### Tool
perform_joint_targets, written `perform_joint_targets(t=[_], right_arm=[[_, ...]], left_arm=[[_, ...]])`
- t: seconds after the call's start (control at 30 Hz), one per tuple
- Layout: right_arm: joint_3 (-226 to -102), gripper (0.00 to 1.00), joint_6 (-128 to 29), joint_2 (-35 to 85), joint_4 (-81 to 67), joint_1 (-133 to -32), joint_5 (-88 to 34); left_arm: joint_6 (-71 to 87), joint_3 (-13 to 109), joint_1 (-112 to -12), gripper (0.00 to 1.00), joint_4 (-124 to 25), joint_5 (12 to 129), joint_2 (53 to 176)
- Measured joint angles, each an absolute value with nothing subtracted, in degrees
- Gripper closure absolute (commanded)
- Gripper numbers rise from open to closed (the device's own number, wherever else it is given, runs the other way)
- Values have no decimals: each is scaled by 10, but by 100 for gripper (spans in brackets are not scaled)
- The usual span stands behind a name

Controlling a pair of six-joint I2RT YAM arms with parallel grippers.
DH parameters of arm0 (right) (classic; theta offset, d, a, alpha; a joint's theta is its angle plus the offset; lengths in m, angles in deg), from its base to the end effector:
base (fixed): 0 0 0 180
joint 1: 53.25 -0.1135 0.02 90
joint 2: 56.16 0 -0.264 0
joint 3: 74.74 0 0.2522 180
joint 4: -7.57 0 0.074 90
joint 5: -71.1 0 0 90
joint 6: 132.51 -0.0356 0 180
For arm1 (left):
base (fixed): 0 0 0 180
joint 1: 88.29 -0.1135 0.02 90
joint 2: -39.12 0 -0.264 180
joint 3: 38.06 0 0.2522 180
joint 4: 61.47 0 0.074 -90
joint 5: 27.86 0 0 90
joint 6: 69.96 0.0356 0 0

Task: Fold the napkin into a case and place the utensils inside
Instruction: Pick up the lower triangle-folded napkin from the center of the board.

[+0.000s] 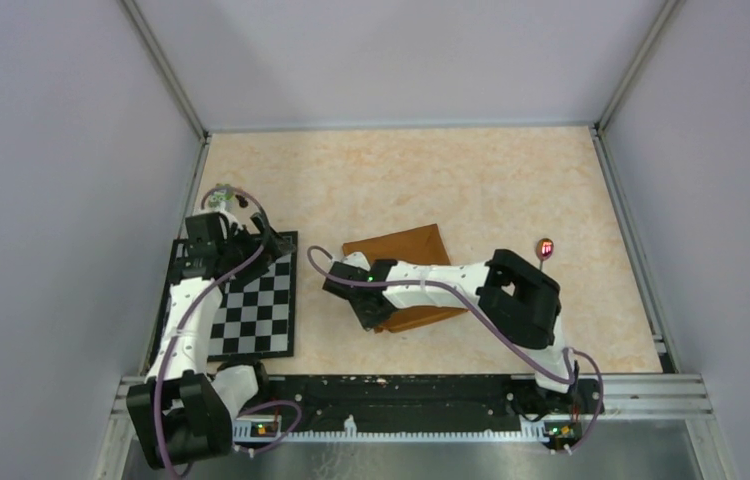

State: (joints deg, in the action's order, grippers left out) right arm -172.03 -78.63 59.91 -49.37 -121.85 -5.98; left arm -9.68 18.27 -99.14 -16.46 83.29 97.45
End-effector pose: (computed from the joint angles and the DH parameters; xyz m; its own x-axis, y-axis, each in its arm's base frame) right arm 0.1539 0.3710 0.1641 -0.8087 -0.4889 -0.3270 -0.5084 0.8606 -0.0296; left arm 0.2053 0.0263 0.2510 -0.6567 -0.5966 -0.4613 -0.2988 0.7674 -0.5673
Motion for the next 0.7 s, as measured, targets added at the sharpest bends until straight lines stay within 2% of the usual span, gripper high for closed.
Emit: perform_joint_targets(t=[0.13,0.3,0.5,0.7], right_arm=[[-1668,100,-778,561,-439,-1214,-65],[-1585,100,-774,485,-371,-1194,-100],[-1499,100,-777,382,-288,-1154,-149],[-1447,100,-784,339,-238,-1125,-181]], left_arm=[[-86,147,-991,1,-216,953,1004],[-146,61,-953,1,-314,1038,1030],[-266,12,-838,1,-463,1052,1073],[-370,-17,-813,3,-606,1045,1165]])
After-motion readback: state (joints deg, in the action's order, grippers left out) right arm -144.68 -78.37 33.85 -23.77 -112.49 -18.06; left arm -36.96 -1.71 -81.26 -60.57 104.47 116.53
